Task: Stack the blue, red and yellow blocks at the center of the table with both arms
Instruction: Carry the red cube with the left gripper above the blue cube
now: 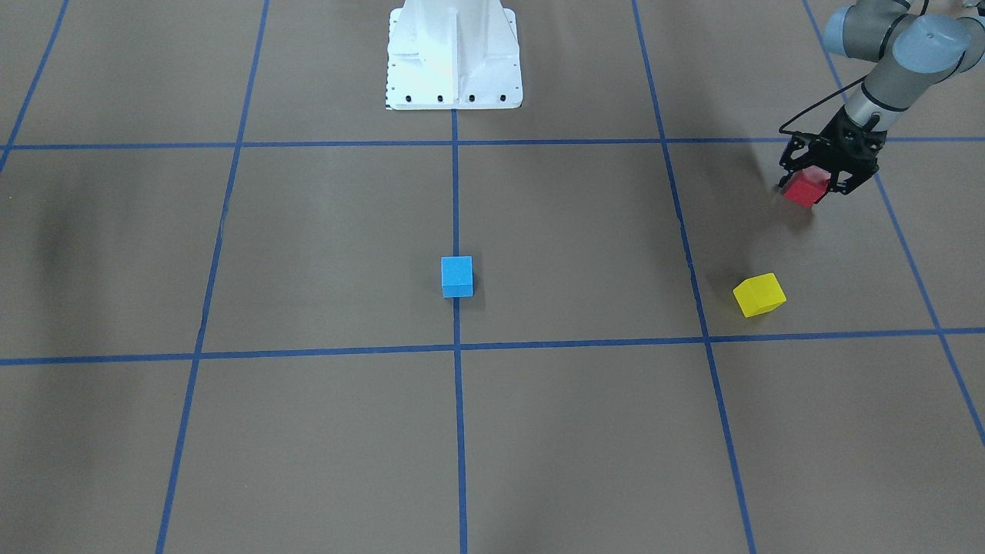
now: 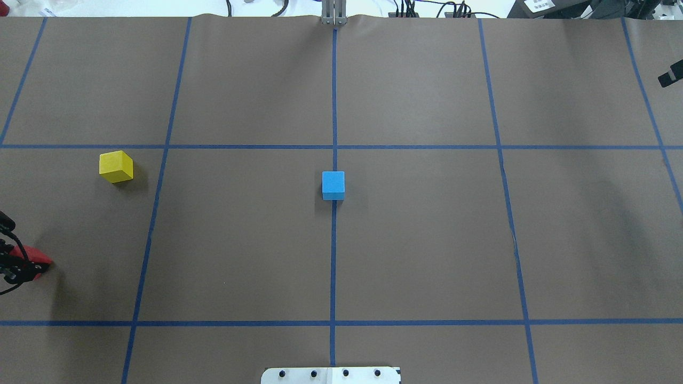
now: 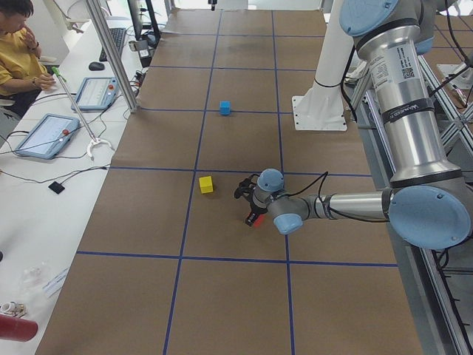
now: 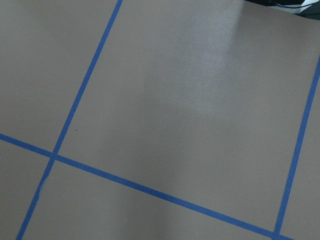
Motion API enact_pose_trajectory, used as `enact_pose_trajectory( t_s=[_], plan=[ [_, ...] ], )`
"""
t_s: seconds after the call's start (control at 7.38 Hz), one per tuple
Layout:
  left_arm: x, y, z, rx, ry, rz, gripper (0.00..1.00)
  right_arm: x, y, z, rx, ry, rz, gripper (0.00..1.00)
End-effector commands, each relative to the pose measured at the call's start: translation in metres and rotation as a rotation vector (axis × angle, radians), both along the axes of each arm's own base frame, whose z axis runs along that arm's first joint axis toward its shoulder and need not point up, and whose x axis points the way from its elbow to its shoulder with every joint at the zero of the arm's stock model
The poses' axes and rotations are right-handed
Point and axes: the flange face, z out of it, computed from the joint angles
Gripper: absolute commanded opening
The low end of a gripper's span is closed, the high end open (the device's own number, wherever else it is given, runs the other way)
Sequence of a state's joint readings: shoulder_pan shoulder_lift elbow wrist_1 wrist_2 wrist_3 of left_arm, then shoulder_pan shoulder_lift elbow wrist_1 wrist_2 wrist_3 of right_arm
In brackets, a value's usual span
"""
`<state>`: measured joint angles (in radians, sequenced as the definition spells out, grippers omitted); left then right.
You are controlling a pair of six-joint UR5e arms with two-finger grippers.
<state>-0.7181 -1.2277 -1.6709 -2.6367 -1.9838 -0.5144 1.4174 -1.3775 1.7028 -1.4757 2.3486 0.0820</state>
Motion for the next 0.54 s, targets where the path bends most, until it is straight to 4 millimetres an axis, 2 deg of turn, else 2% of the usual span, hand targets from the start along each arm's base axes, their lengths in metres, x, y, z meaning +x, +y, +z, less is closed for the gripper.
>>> enact_pose_trajectory(
  t_s=[0.0, 0.14, 0.27, 0.41],
  plan=[
    [0.0, 0.002, -0.024, -0.002, 0.055, 0.03, 0.0, 0.0, -0.001, 0.001, -0.003, 0.001, 0.0, 1.0],
    [-0.001, -0.001, -0.039, -0.041, 0.091, 0.054, 0.0, 0.0, -0.001, 0.005, -0.01, 0.0, -0.001, 1.0],
    [-0.006, -0.028, -0.07, -0.076, 0.076, 0.004, 0.0, 0.0, -0.001, 0.011, -0.02, 0.009, 0.002, 1.0],
    [0.005, -0.063, -0.128, -0.108, 0.051, -0.034, 0.0, 0.005, 0.006, 0.028, -0.045, 0.034, 0.014, 1.0]
  ],
)
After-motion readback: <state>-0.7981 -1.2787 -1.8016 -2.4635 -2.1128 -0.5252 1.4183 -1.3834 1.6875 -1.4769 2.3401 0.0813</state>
